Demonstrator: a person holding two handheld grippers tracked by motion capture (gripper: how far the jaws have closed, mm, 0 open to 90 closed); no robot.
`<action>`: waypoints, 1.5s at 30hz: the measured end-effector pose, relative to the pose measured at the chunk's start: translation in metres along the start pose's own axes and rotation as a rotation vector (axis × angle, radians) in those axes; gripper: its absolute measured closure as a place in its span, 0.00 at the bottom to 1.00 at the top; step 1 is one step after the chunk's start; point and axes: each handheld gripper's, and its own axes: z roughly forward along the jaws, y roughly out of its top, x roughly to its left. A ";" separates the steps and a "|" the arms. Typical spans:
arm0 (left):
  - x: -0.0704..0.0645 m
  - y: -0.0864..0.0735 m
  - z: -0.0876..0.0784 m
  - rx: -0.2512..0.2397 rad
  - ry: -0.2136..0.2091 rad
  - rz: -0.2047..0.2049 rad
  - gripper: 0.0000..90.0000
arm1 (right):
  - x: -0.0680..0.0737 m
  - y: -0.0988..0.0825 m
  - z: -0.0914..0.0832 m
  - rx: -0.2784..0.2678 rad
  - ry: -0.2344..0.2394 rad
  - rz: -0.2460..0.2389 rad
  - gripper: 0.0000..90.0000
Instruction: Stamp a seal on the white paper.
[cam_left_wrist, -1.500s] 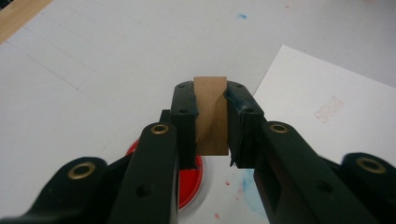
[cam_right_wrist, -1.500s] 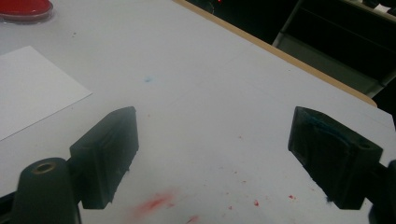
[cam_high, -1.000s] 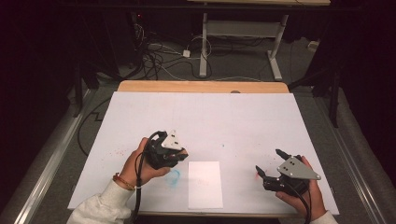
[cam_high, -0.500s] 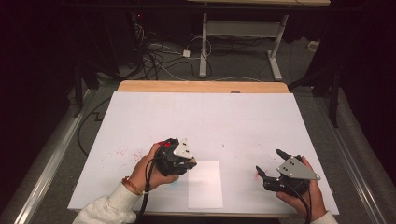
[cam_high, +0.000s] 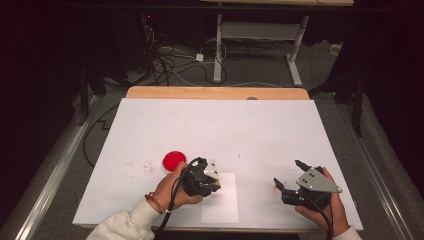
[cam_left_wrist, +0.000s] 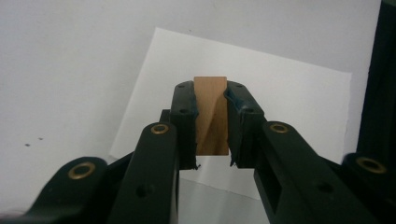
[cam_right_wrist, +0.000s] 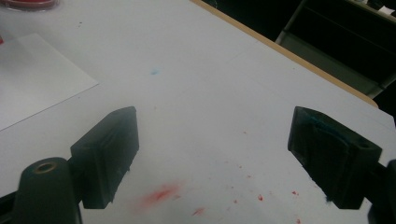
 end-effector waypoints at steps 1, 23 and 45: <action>0.000 0.000 0.002 0.005 -0.004 0.001 0.82 | 0.000 0.000 0.000 0.000 0.000 -0.001 0.19; 0.001 0.002 0.026 0.036 -0.049 -0.020 0.82 | 0.000 -0.001 0.002 0.012 -0.005 -0.007 0.19; 0.005 0.006 0.028 0.073 -0.075 -0.037 0.82 | 0.001 -0.001 0.003 0.020 -0.008 -0.008 0.19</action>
